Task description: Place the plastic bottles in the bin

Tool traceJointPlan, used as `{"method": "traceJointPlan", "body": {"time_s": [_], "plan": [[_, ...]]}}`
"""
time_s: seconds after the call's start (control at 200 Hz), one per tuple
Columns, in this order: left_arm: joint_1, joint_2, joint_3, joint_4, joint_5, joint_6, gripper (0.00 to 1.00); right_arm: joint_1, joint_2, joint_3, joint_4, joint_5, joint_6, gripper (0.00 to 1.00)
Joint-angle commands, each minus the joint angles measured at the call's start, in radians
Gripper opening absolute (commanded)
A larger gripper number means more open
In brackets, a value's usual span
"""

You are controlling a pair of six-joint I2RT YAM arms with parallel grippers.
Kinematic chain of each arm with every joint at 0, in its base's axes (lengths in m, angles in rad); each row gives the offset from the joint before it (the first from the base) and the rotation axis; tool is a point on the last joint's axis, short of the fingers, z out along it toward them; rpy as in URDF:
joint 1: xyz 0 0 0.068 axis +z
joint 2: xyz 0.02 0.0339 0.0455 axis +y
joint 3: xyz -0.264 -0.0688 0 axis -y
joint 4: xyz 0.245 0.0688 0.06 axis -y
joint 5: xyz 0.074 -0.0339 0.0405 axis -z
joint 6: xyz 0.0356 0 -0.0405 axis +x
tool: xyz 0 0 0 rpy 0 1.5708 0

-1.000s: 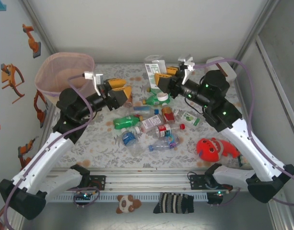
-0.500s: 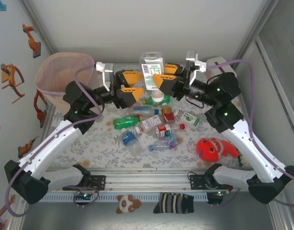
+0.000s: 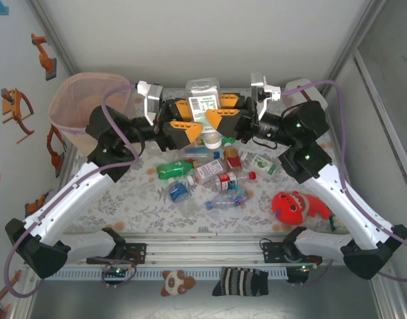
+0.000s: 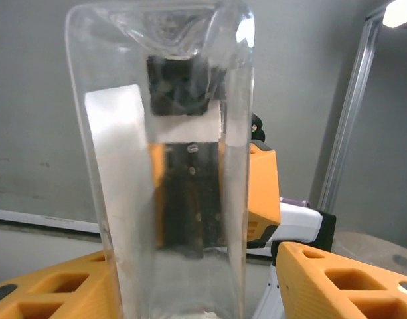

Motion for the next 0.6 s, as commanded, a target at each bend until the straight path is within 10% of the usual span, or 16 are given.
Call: {"method": "traceJointPlan", "body": {"time_s": [0.0,0.325,0.596], "plan": [[-0.008,-0.033,0.031,-0.066,0.035,0.058,0.54,0.011,-0.008,0.027,0.049,-0.004,0.018,0.15],[-0.007,-0.05,0.023,-0.088,0.037,0.096,0.38,0.026,-0.013,0.025,0.037,0.014,0.015,0.17],[-0.006,-0.099,0.039,-0.283,-0.058,0.236,0.36,0.027,-0.06,0.025,-0.082,0.097,-0.068,0.42]]}}
